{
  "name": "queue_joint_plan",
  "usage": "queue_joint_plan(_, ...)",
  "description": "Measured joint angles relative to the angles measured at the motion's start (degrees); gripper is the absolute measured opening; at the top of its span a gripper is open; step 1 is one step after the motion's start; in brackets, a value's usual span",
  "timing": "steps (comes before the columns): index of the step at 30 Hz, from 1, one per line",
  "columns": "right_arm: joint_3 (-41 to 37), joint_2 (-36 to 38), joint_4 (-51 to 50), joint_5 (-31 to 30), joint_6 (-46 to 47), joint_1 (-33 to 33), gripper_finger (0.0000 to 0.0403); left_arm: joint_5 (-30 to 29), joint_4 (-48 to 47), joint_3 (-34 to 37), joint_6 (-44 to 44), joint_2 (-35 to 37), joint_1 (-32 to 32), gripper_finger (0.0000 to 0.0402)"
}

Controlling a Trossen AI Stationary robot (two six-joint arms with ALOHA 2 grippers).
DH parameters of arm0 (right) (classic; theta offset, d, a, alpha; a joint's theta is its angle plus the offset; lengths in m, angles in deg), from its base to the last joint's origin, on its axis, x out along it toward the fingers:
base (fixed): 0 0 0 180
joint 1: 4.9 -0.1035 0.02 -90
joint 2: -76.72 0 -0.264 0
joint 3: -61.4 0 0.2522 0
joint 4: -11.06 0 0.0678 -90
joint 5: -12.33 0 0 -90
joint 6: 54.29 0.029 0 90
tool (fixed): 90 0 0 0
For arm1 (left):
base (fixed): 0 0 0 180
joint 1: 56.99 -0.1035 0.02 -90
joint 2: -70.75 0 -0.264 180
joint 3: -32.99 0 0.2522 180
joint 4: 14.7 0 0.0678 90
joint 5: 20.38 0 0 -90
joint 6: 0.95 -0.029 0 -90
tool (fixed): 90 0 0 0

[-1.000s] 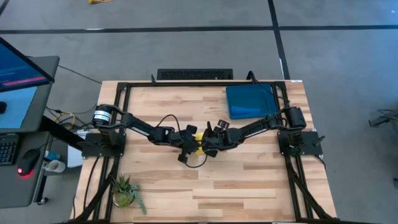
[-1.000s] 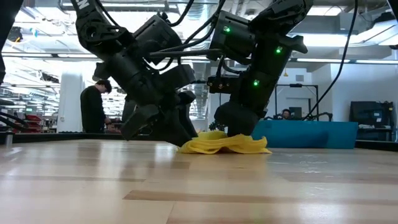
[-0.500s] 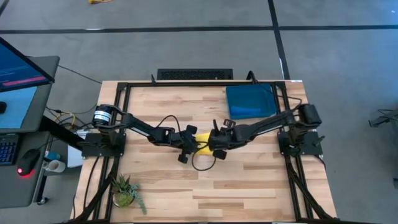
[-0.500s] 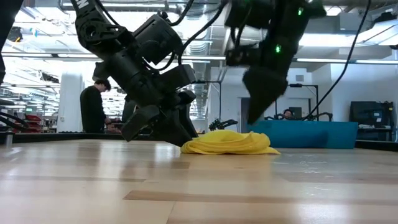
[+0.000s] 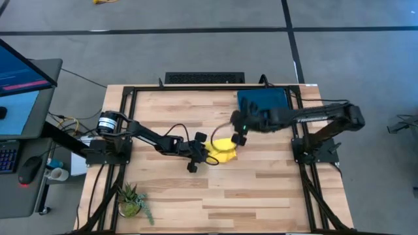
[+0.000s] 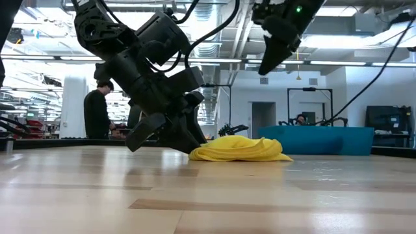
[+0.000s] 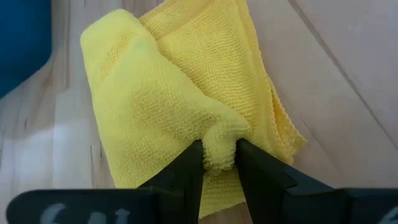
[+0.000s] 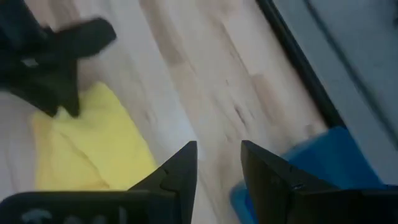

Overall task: Roll microfiber towels into tight, uniform cylinder then place into a basket
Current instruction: Roll the yellow microfiber cloth

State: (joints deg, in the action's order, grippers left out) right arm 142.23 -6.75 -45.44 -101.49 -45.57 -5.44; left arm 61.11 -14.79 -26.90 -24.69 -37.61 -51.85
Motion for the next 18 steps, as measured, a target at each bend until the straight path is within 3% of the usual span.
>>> queue_joint_plan(2,0.0,1.5,1.5,3.1,-1.6,3.2,0.0146,-0.8,0.1,0.0,0.0,0.0,0.6,0.0091)
queue_joint_plan(6,-0.1,0.9,5.1,20.7,-5.5,10.1,0.0141,-2.3,0.4,0.1,-0.2,-0.1,1.6,0.0091)
queue_joint_plan(9,-1.0,-2.5,10.2,29.9,-7.4,13.3,0.0139,-2.3,0.0,0.1,-0.2,0.0,2.4,0.0091)
queue_joint_plan(14,-1.0,-10.1,14.6,38.2,-11.8,14.3,0.0153,-3.8,-0.4,0.1,-0.7,0.0,3.3,0.0091)
queue_joint_plan(18,-1.0,-15.4,16.6,39.9,-14.6,13.2,0.0184,-3.9,-0.7,0.1,-0.9,0.0,3.4,0.0091)
